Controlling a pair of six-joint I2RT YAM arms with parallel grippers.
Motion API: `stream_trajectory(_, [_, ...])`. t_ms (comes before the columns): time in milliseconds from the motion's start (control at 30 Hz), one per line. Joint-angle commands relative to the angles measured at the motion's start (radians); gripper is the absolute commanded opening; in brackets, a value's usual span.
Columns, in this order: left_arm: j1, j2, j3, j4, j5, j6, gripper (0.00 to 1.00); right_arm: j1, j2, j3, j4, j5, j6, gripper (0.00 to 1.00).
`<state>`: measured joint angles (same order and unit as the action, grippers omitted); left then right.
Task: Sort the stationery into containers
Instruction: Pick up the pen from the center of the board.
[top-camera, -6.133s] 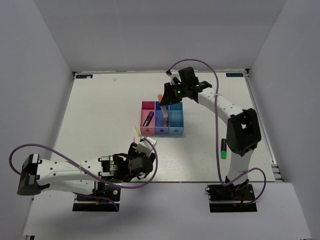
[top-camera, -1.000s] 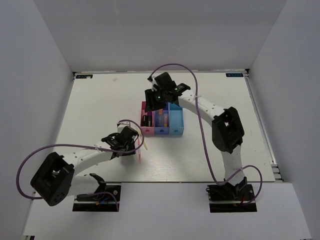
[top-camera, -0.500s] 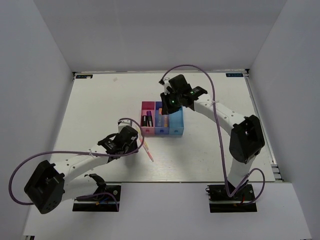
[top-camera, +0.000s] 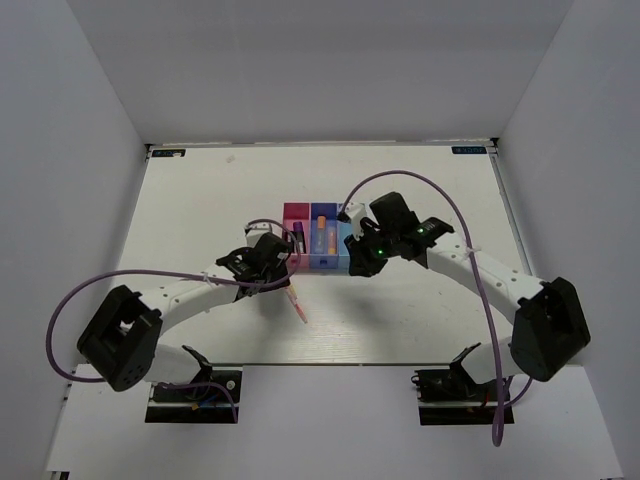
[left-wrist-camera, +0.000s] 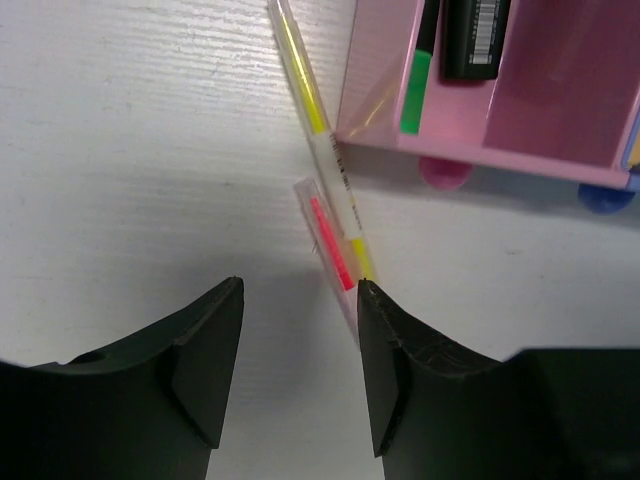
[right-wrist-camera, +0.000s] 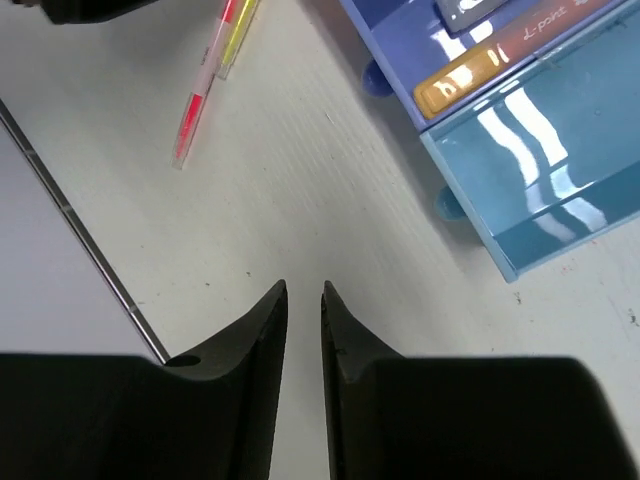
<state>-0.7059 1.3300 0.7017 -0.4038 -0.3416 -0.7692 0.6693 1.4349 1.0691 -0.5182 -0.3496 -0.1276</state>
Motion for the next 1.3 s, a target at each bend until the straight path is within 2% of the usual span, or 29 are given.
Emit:
stream_trajectory(0, [0.005, 0.053, 0.071, 0.037, 0.023, -0.039, 0.60, -0.002, -0.057, -0.050, 0.069, -0.003, -0.047, 0.24])
stream_trajectory(333, [-0.004, 0.181, 0.117, 0.068, 0.027, -0.096, 0.60, -0.005, -0.105, -0.087, 0.093, 0.015, -0.021, 0.24])
stream_trajectory(633, [-0.026, 0.215, 0.117, -0.030, -0.020, -0.127, 0.60, -0.017, -0.131, -0.103, 0.115, 0.035, -0.003, 0.24])
stream_trajectory(1267, [-0.035, 0.081, 0.025, -0.178, -0.091, -0.107, 0.60, -0.033, -0.160, -0.110, 0.127, 0.031, 0.026, 0.24])
